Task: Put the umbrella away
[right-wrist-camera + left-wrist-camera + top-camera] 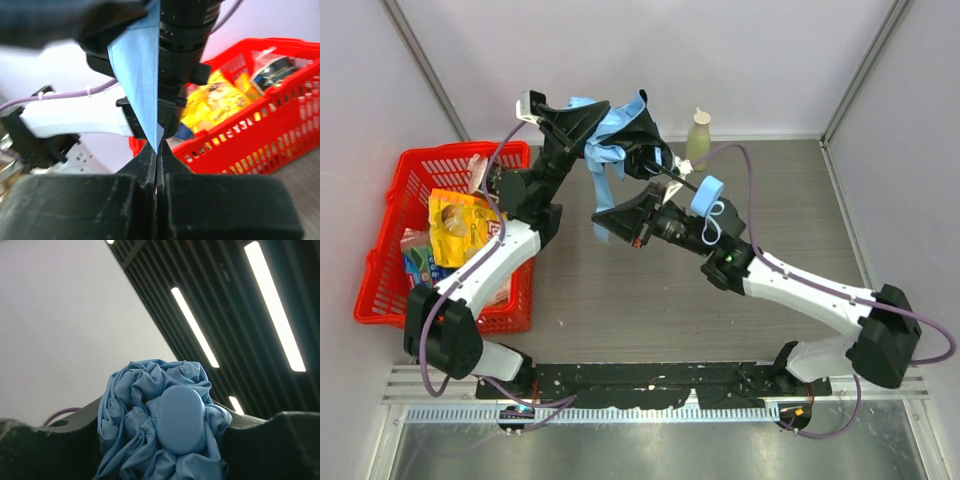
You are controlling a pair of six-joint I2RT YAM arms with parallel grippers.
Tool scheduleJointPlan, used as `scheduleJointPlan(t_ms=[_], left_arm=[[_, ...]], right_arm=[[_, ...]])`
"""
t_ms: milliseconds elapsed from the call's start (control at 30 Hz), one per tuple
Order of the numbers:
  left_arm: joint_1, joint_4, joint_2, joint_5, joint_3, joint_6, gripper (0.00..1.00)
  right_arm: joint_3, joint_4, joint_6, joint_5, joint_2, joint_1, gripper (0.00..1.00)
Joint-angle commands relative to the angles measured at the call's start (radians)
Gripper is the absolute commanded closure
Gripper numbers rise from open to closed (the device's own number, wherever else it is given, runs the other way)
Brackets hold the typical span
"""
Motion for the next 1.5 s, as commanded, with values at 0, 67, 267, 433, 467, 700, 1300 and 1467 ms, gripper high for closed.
scheduleJointPlan(t_ms=[0,67,267,433,467,700,1300,1467], left_arm=[[-0.003,-0.218,-0.129,-0.039,-0.012,0.117,1.0],[-0.006,-0.326,-0.157,-0.065,-0.036,0.126,1.0],[-0.031,-0.147,-0.073,-0.053,-0.024,-0.082,1.0],[-0.058,-0.134,-0.036,-0.004,-0.044,-0.197,1.0],[-0.066,-0.136,-0.031,0.004,-0.054,-0.216,1.0],[-0.074,-0.27,-0.07,0.07,-0.122,-0.242,1.0],[-0.097,-0.389,-0.019,0.234,-0.121,-0.218,1.0],[-0.103,-0.436,-0.027,0.291,-0.145,-0.196,1.0]], right_arm=[[-0.099,-0.066,-0.195,0.475,-0.106,0.09,0.99],[-0.104,-0.067,-0.25,0.588,-0.114,0.13,0.99],[-0.049,-0.074,-0.368,0.646,-0.014,0.143,0.99],[-0.011,-0.101,-0.316,0.513,0.043,0.006,0.99],[0.0,-0.11,-0.356,0.497,0.058,0.002,0.99],[-0.001,-0.224,-0.506,0.583,0.026,-0.104,0.99],[-0.36,0.069,-0.322,0.574,-0.221,-0.203,0.99],[-0.332,-0.002,-0.442,0.638,-0.256,-0.239,0.99]])
